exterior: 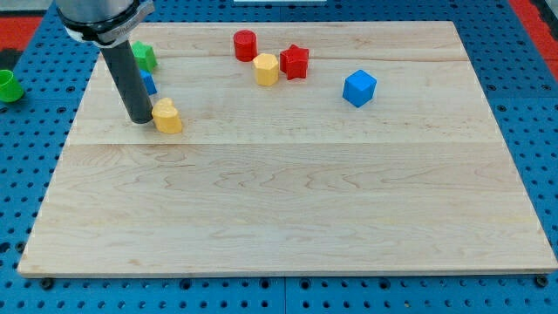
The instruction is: Push green star to the right center of the board
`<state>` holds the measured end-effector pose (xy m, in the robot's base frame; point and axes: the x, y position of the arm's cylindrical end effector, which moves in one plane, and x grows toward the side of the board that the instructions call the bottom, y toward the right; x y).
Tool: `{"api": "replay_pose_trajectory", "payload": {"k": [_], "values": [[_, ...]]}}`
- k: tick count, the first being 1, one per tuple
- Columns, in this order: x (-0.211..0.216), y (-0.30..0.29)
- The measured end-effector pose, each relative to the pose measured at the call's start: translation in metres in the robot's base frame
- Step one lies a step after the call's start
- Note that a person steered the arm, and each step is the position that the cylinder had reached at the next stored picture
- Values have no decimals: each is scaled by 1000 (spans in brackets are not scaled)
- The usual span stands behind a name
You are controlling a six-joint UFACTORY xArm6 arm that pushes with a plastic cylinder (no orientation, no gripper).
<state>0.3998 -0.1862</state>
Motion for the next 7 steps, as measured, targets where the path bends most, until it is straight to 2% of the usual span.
{"api": "replay_pose_trajectory", "payload": {"k": [4,5,6,7], "values": [[-2,45],[20,31],[18,66],[-13,123]]}}
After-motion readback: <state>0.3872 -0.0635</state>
